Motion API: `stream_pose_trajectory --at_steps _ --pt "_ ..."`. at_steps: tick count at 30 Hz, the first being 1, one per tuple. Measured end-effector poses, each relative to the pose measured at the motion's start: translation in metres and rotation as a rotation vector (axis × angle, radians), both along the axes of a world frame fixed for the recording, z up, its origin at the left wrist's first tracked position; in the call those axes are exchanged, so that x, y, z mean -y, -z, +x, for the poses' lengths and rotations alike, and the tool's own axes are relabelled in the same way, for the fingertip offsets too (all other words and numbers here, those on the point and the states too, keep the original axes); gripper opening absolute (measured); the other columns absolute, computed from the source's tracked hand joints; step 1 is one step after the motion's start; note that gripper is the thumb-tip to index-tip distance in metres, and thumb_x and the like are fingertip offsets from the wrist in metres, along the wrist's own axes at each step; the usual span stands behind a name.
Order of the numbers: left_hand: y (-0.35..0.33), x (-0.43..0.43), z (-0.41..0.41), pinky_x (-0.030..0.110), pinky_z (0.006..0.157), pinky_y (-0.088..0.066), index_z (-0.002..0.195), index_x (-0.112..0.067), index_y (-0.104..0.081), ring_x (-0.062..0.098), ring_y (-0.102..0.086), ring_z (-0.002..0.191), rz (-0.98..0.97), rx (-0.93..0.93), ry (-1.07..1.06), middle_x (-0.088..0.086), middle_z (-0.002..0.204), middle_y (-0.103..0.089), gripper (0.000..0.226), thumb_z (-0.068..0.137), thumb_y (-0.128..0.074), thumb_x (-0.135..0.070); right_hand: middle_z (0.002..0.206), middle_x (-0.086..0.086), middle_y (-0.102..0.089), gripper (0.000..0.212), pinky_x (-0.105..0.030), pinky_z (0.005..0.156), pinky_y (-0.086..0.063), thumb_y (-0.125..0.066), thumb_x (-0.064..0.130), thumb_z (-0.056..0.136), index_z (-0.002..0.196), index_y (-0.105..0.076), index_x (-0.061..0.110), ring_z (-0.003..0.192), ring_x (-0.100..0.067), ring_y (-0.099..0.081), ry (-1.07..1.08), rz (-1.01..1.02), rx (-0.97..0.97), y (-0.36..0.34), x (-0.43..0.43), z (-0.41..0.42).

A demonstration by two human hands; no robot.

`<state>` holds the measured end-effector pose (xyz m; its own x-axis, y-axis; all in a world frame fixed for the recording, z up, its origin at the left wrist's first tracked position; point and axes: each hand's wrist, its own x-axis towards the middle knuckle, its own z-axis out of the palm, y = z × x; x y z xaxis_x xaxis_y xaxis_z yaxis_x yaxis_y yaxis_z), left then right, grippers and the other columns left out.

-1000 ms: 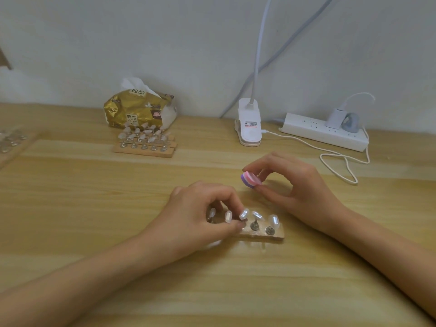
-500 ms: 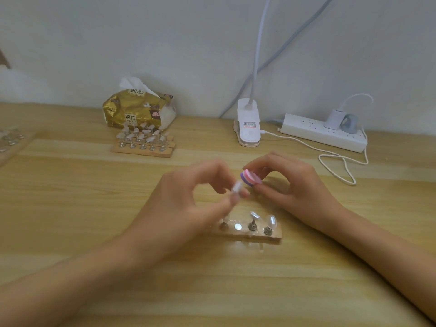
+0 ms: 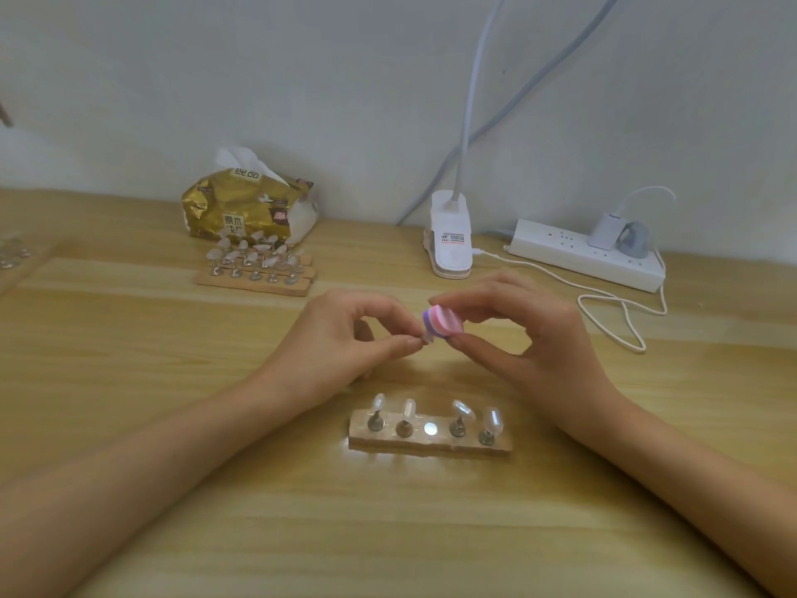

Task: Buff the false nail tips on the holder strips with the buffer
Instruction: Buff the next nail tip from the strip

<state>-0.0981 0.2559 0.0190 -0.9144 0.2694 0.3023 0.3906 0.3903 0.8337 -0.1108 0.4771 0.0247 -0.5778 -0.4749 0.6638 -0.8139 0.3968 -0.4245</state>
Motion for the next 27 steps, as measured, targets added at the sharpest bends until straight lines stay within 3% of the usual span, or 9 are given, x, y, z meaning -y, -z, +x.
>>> stream_pose_trajectory --at_steps 5,7,9,13,16,20,23,27 --pt "-0.002 0.0002 -0.0002 0.016 0.045 -0.041 0.075 -0.033 -0.075 0.007 -0.048 0.043 0.073 0.056 0.021 -0.01 0.089 -0.073 0.012 0.08 -0.077 -0.022 0.098 0.001 -0.073 0.014 -0.038 0.087 -0.056 -0.075 0.007 0.088 0.102 -0.074 0.01 0.095 -0.014 -0.069 0.047 -0.043 0.144 0.0014 0.0007 -0.0055" --pt "-0.0026 -0.0004 -0.0013 0.015 0.044 -0.04 0.079 -0.029 -0.076 0.01 -0.048 0.043 0.102 0.063 0.011 -0.013 0.087 -0.073 0.008 0.08 -0.077 -0.021 0.1 0.002 -0.073 0.016 -0.036 0.088 -0.058 -0.075 0.014 0.089 0.104 -0.073 0.009 0.096 -0.013 -0.071 0.041 -0.13 0.114 -0.0009 0.0025 -0.003" --pt "-0.0024 -0.0007 -0.0013 0.015 0.043 -0.038 0.08 -0.027 -0.076 0.008 -0.048 0.042 0.102 0.063 0.008 -0.013 0.083 -0.072 0.006 0.08 -0.078 -0.02 0.099 0.004 -0.073 0.014 -0.031 0.087 -0.058 -0.074 0.013 0.09 0.103 -0.072 0.008 0.096 -0.011 -0.071 0.01 -0.069 0.06 0.001 0.0082 0.0001" --pt "-0.002 -0.0012 -0.0002 0.015 0.041 -0.038 0.075 -0.028 -0.075 0.006 -0.047 0.041 0.1 0.061 0.015 -0.011 0.082 -0.07 0.009 0.079 -0.079 -0.021 0.097 0.003 -0.073 0.012 -0.036 0.089 -0.056 -0.073 0.01 0.09 0.101 -0.073 0.008 0.095 -0.01 -0.07 0.039 -0.053 0.16 0.0022 0.0068 -0.0019" --pt "-0.0014 -0.0005 -0.0012 0.017 0.043 -0.04 0.077 -0.024 -0.075 0.008 -0.048 0.043 0.095 0.07 0.006 -0.011 0.081 -0.069 0.008 0.081 -0.079 -0.018 0.099 0.002 -0.072 0.014 -0.034 0.087 -0.058 -0.073 0.011 0.09 0.103 -0.072 0.007 0.096 -0.016 -0.07 -0.003 -0.061 0.054 0.0004 0.0092 0.0014" --pt "-0.001 -0.0003 -0.0014 0.017 0.043 -0.04 0.075 -0.028 -0.074 0.01 -0.049 0.045 0.093 0.066 0.012 -0.012 0.083 -0.07 0.01 0.08 -0.079 -0.021 0.097 0.002 -0.071 0.01 -0.036 0.087 -0.057 -0.073 0.006 0.09 0.1 -0.072 0.007 0.095 -0.015 -0.068 0.03 -0.03 0.085 0.0022 0.0058 -0.0011" --pt "0.0 -0.0002 -0.0015 0.017 0.042 -0.041 0.075 -0.03 -0.074 0.009 -0.049 0.045 0.086 0.064 0.018 -0.014 0.083 -0.07 0.011 0.081 -0.079 -0.022 0.098 0.002 -0.071 0.012 -0.029 0.087 -0.057 -0.073 0.008 0.09 0.101 -0.071 0.005 0.096 -0.016 -0.069 -0.015 -0.053 0.002 0.0007 0.0071 -0.0004" --pt "0.0008 0.0002 -0.002 0.018 0.042 -0.041 0.075 -0.032 -0.074 0.01 -0.05 0.046 0.066 0.06 0.024 -0.01 0.087 -0.071 0.01 0.08 -0.079 -0.024 0.098 0.005 -0.071 0.011 -0.031 0.087 -0.057 -0.073 0.011 0.09 0.101 -0.072 0.007 0.094 -0.011 -0.069 0.023 -0.031 0.074 0.0034 0.006 -0.0019"
